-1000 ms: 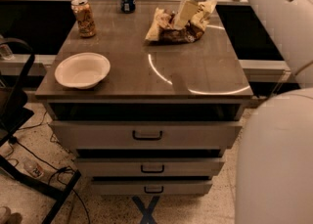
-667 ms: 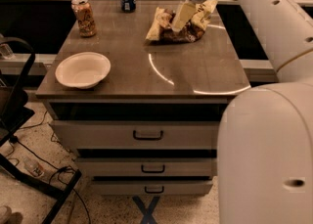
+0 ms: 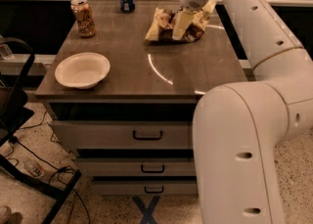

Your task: Place brown chip bag into paper bowl

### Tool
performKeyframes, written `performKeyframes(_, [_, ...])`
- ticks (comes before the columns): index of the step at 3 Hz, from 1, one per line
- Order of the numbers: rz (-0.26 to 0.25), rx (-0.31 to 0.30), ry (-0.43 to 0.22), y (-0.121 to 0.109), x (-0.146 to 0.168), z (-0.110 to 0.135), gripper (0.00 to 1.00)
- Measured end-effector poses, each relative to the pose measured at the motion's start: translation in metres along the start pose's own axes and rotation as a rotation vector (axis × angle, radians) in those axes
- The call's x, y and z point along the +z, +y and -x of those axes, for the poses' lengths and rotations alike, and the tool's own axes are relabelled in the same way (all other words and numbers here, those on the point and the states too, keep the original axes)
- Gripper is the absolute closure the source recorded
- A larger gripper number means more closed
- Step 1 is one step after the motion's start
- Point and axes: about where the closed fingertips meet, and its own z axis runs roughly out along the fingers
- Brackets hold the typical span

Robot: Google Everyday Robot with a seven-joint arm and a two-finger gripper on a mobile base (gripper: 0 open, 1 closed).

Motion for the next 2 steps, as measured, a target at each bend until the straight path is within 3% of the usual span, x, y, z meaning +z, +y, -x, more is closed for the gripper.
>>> performKeyframes(1, [0.062,-0.019,0.044,0.0103,0.0156,-0.0075,0.03])
performKeyframes(2, [0.085,-0.028,0.060,0.0134,0.0228,-0.0082,0.25])
